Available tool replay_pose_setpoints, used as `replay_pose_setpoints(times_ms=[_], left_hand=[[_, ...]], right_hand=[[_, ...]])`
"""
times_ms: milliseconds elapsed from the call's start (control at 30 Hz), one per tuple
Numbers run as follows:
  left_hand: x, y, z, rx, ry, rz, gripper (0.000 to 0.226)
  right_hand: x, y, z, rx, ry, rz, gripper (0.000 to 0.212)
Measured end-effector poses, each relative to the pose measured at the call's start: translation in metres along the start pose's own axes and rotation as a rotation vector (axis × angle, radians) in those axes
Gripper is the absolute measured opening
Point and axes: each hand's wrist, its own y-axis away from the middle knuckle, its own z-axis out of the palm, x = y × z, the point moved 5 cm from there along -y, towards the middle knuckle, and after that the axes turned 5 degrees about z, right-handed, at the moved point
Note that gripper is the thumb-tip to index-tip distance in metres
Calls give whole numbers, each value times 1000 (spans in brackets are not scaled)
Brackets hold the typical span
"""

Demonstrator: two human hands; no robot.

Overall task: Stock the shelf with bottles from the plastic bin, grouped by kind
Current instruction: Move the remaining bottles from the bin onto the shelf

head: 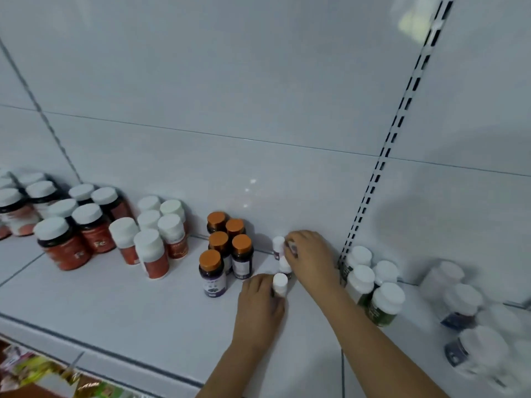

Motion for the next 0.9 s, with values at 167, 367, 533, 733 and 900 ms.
replay_pose_setpoints(times_ms=[167, 367, 533, 733, 900], left_hand=[[-2, -12, 13, -30, -49, 104, 48], [-4, -20, 19, -97, -50, 82, 67], [-2, 9, 9, -98, -9, 20, 70], [30, 45, -11, -72, 17, -42, 60], [114, 83, -8, -42, 131, 72, 46]], right_hand=[[-1, -5, 0, -27, -31, 39, 20], [13, 13, -28, 97, -202, 144, 23], [16, 51, -54, 170, -244, 168, 25], [29, 117, -106, 246, -284, 193, 29], [66, 189, -163, 297, -280, 196, 32]])
